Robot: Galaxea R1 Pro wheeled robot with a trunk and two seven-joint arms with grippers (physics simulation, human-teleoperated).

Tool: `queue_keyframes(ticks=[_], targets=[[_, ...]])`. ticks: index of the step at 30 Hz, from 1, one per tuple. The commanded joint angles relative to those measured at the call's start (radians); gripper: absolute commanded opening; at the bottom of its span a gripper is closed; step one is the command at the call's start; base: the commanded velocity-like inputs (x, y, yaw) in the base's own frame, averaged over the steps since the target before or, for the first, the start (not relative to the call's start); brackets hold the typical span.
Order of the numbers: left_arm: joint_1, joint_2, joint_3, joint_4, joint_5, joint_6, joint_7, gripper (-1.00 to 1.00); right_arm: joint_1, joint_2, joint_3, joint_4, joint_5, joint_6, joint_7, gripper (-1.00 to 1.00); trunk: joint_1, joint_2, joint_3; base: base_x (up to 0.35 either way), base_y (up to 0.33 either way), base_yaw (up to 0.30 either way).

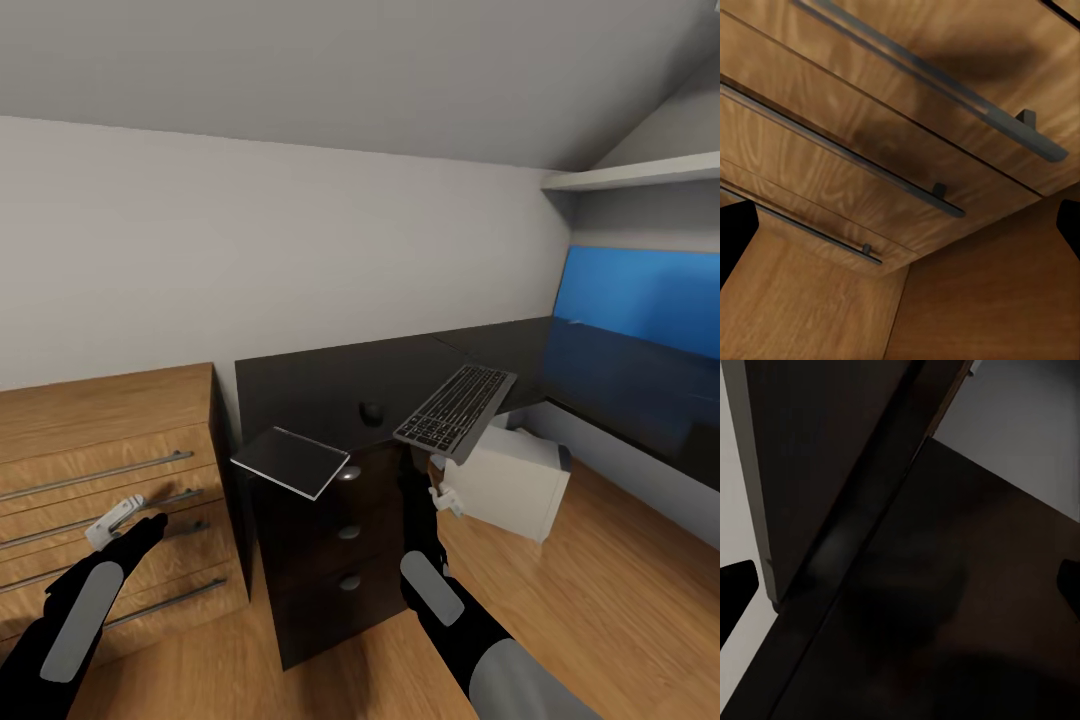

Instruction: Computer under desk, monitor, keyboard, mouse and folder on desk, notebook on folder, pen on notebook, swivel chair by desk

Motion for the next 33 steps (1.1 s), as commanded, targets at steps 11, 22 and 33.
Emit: queue_keyframes(ticks=[11,22,33], targets=[[0.000,-0.001,0.000,-0.002,0.006,0.003,0.006,1.00,-0.001,0.000,0.003,0.002,-0.011,-0.005,0.006,1.00,0.000,0.000,-0.001,-0.038,0.025,0.000],[0.000,-0.001,-0.001,-0.002,0.005,0.003,0.006,1.00,-0.001,0.000,0.003,0.002,-0.010,-0.005,0.006,1.00,-0.023,0.042,0.018,-0.007,0.005,0.000],[0.000,-0.001,-0.001,-0.002,0.005,0.003,0.006,1.00,-0.001,0.000,0.003,0.000,-0.009,-0.005,0.006,1.00,-0.042,0.077,0.033,0.000,0.000,0.000]])
